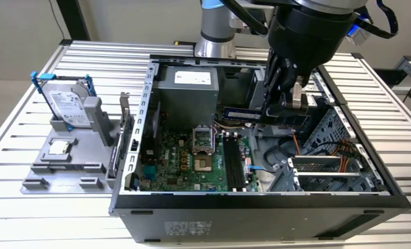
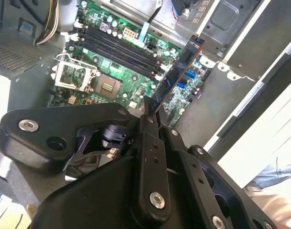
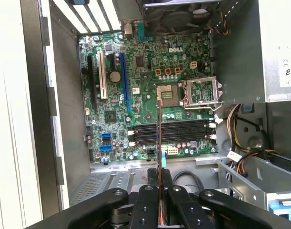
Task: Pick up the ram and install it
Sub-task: 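Insert the ram into the slot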
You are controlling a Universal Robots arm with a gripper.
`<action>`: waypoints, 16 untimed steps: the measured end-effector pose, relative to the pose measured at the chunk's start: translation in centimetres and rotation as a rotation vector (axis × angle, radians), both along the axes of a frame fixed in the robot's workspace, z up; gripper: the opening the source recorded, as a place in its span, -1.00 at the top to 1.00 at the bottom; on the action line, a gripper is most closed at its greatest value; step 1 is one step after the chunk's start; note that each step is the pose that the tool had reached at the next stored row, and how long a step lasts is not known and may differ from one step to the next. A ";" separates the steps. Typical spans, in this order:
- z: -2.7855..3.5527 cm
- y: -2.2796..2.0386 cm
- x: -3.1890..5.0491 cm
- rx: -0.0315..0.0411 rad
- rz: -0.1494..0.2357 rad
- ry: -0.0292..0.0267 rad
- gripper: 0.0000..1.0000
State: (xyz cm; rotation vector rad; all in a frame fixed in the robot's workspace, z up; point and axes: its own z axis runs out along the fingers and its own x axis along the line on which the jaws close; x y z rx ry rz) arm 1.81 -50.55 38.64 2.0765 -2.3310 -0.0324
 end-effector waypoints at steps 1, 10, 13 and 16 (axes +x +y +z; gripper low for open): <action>0.00 0.00 0.00 0.0000 0.000 0.0000 1.00; 0.00 0.28 0.00 -0.0001 0.000 0.0000 1.00; 0.00 0.71 0.00 0.0000 0.000 0.0000 1.00; 0.00 1.28 0.00 -0.0001 0.000 0.0000 1.00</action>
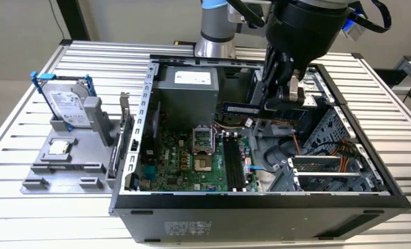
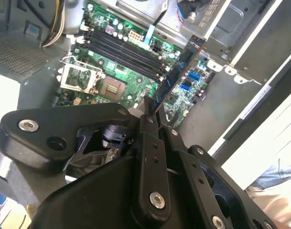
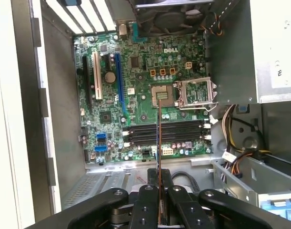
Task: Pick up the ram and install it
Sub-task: 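Insert the ram into the slot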
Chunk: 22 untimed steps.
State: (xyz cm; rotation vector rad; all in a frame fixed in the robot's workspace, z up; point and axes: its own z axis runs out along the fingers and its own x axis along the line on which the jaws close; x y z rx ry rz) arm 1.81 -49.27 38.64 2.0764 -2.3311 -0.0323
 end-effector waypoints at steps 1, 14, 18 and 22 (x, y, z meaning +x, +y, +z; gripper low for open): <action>0.01 0.27 0.00 -0.0001 0.000 0.0000 1.00; 0.00 2.61 0.55 0.0001 0.000 0.0000 1.00; 0.01 3.19 0.95 -0.0001 0.000 0.0001 1.00; 0.00 3.76 1.30 0.0001 0.000 0.0000 1.00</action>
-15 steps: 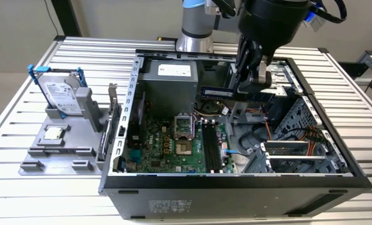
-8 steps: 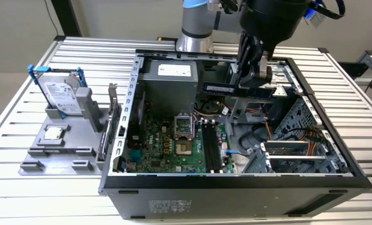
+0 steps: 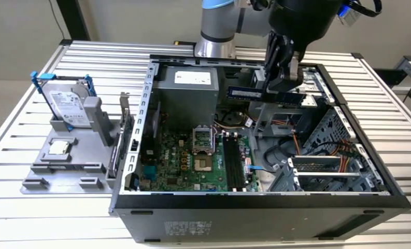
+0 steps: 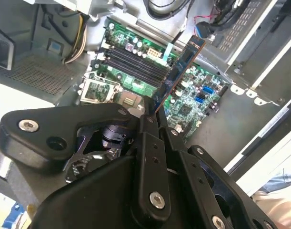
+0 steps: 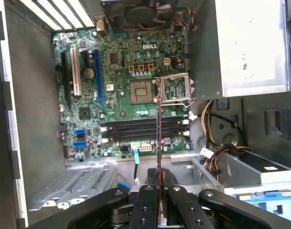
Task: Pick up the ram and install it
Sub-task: 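Insert the ram into the slot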
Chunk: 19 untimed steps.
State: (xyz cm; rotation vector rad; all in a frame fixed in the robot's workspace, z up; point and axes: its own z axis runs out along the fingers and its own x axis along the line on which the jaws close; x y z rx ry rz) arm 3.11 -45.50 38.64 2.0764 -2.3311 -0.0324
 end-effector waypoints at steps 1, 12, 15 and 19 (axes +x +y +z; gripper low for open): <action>0.00 0.14 0.09 0.0000 0.000 0.0000 1.00; -0.02 0.85 0.59 0.0000 0.004 0.0000 1.00; -0.04 0.86 0.59 0.0005 0.007 -0.0001 1.00; -0.09 0.86 0.55 0.0031 0.010 -0.0002 1.00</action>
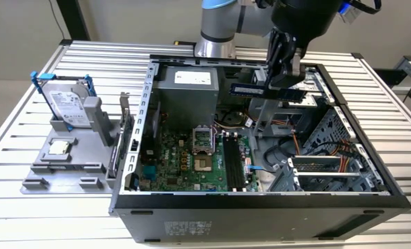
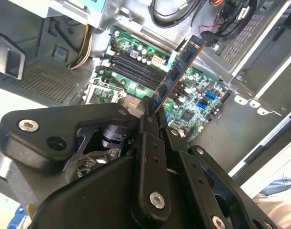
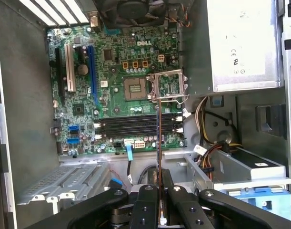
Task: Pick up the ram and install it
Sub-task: 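Insert the ram into the slot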
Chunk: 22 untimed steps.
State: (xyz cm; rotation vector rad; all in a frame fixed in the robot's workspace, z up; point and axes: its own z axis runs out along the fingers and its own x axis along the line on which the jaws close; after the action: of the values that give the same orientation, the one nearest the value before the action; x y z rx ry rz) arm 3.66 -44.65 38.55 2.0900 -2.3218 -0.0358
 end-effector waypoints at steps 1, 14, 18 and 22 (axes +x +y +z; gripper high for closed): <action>-0.01 0.00 -0.03 0.0004 0.001 0.0000 1.00; -0.04 0.00 -0.12 0.0014 0.002 0.0000 1.00; -0.05 0.00 -0.12 0.0015 -0.004 0.0000 1.00; -0.04 0.00 -0.12 0.0014 -0.032 0.0000 1.00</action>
State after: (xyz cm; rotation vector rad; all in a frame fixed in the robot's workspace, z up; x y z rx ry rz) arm 3.54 -44.64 38.51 2.0536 -2.3557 -0.0379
